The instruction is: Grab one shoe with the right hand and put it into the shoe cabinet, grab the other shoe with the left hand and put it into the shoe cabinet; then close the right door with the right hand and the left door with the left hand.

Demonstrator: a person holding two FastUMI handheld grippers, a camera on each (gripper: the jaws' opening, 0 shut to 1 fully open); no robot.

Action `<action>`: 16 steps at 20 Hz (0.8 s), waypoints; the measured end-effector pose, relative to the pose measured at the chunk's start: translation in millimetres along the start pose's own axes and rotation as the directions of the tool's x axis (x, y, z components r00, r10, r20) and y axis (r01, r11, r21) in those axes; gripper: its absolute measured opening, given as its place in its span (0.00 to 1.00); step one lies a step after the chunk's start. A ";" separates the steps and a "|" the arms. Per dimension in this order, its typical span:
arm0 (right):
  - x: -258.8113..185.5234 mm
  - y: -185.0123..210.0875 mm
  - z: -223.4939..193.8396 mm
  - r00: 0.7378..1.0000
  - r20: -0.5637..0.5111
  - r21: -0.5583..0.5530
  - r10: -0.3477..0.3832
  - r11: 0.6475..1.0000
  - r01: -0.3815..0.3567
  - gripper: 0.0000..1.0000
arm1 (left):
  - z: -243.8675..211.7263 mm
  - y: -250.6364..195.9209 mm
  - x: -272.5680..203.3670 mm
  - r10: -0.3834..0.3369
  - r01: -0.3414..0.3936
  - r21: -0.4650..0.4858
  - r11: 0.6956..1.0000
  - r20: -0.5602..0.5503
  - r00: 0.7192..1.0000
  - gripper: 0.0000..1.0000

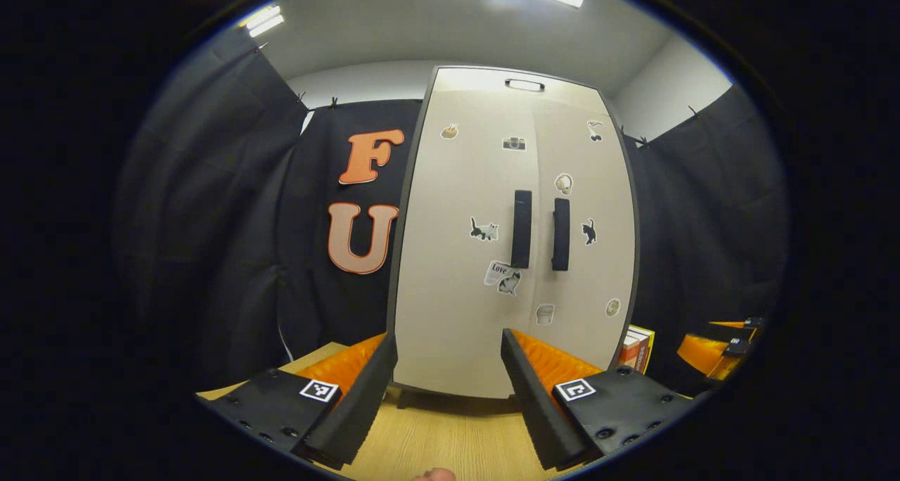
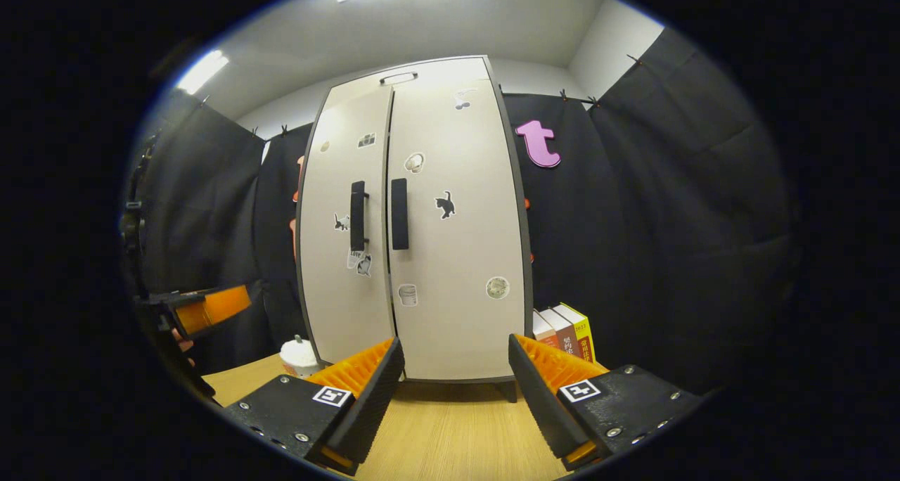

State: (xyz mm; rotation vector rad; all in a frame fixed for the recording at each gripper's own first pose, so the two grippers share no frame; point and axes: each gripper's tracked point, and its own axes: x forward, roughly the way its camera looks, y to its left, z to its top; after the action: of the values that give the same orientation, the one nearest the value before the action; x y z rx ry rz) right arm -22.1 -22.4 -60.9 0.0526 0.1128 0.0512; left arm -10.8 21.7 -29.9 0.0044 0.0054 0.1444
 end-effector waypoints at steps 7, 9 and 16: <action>-11.4 3.3 -3.7 1.000 0.000 -0.006 -0.006 1.000 0.006 0.92 | -25.6 9.8 -13.1 0.018 -0.021 -0.069 0.997 -0.047 0.999 0.96; -12.2 2.2 -3.8 1.000 0.002 0.000 -0.013 1.000 0.013 0.92 | -27.0 10.8 -11.5 0.017 -0.021 -0.065 0.998 -0.054 0.998 0.96; -16.7 -6.3 2.4 0.999 0.014 0.008 -0.043 0.999 0.043 0.92 | -15.2 3.7 -11.1 -0.009 0.007 -0.041 0.999 -0.034 0.999 0.96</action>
State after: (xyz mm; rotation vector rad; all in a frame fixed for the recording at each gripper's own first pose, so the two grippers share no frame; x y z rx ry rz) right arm -38.1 -29.8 -56.9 0.0584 0.0995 0.0073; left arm -22.4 23.8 -44.9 -0.0388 0.0371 0.1365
